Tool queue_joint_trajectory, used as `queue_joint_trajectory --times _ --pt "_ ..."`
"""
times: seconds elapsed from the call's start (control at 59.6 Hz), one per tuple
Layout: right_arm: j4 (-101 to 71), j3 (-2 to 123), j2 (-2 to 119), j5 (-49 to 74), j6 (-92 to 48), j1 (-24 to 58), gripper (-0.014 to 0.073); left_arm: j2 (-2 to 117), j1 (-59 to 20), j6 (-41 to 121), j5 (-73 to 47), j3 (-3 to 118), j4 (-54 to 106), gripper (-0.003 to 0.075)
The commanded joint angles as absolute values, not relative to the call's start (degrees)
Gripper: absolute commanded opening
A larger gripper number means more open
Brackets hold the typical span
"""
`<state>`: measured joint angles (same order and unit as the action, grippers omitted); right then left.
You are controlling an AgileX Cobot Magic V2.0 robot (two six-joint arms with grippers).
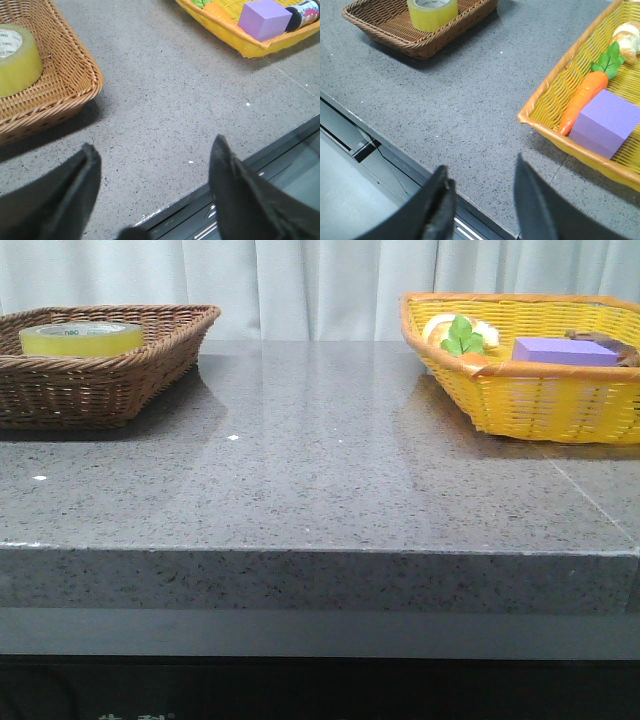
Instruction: Transfer tape with both arms
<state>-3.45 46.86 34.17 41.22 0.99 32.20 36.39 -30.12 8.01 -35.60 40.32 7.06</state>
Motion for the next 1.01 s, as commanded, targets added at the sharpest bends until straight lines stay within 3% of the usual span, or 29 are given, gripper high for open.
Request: queue_joint_trajectory --times 0.0,0.201,0.369,0.989 --pt "-3.7 48.3 34.2 37.3 0.5 32.0 0.0164 36.3 -30.5 7.5 -31.3 41.8 7.5 0.0295" --pt "-3.7 48.3 34.2 37.3 0.5 32.0 -0.0073 36.3 -30.5 7.5 -31.3 41.8 7.5 0.0084" --pt "-3.7 48.3 34.2 37.3 0.5 32.0 -0.0067 36.3 -30.5 7.6 -30.1 41.8 7.1 -0.0018" --pt "-3.7 48.3 34.2 37.3 0.5 32.0 -0.0067 36.3 -30.5 7.6 -29.6 41.8 7.1 -0.002"
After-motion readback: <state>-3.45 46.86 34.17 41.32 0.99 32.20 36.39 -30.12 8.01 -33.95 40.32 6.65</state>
